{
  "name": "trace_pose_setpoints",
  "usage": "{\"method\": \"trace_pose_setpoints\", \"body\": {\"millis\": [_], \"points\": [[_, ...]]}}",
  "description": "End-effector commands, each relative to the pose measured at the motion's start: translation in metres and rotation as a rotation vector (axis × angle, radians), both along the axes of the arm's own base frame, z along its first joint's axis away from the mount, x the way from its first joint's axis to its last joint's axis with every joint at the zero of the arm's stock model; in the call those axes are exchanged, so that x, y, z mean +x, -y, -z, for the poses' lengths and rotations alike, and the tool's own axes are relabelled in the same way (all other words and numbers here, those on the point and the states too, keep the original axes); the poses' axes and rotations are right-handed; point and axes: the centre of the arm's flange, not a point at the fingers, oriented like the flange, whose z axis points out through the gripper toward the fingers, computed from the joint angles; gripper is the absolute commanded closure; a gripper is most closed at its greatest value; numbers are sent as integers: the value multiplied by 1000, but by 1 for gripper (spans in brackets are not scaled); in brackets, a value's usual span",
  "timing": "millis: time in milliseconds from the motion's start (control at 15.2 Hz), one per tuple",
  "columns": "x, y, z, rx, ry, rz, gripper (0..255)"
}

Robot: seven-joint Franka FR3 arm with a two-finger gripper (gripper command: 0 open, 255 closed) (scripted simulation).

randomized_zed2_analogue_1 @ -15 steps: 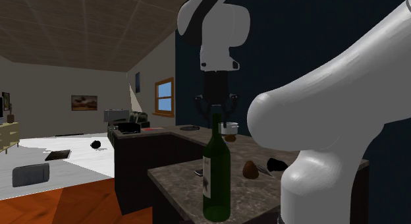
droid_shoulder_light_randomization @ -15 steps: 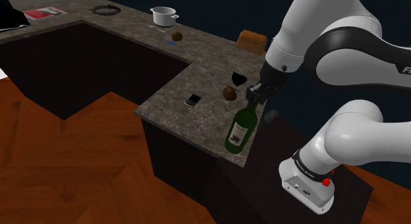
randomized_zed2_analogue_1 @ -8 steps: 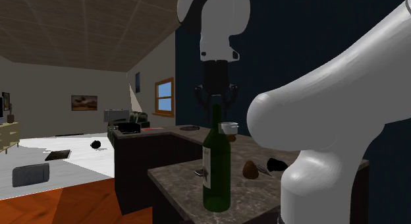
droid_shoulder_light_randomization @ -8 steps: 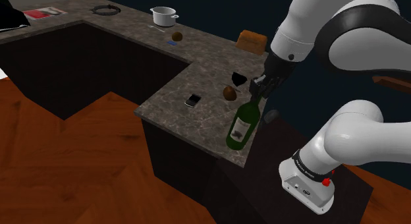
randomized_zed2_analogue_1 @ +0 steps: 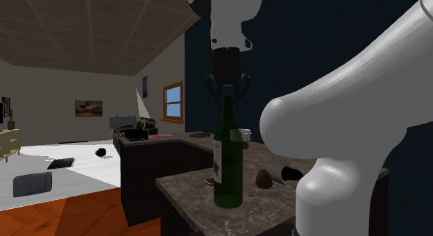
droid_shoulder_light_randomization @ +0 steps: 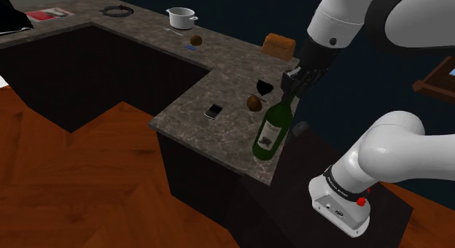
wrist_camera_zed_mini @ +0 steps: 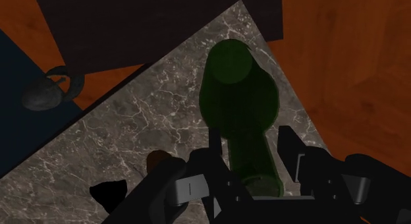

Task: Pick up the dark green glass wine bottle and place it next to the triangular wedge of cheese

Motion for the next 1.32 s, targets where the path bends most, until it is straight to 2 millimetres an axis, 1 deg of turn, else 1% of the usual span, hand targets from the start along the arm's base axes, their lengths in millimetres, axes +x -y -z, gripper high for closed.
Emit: {"method": "trace_pose_setpoints", "body": {"millis": [0, 1254], "points": [[0, 1, -11, 0, 0, 0, 255], [0, 1, -111, 0, 0, 0, 255]]}}
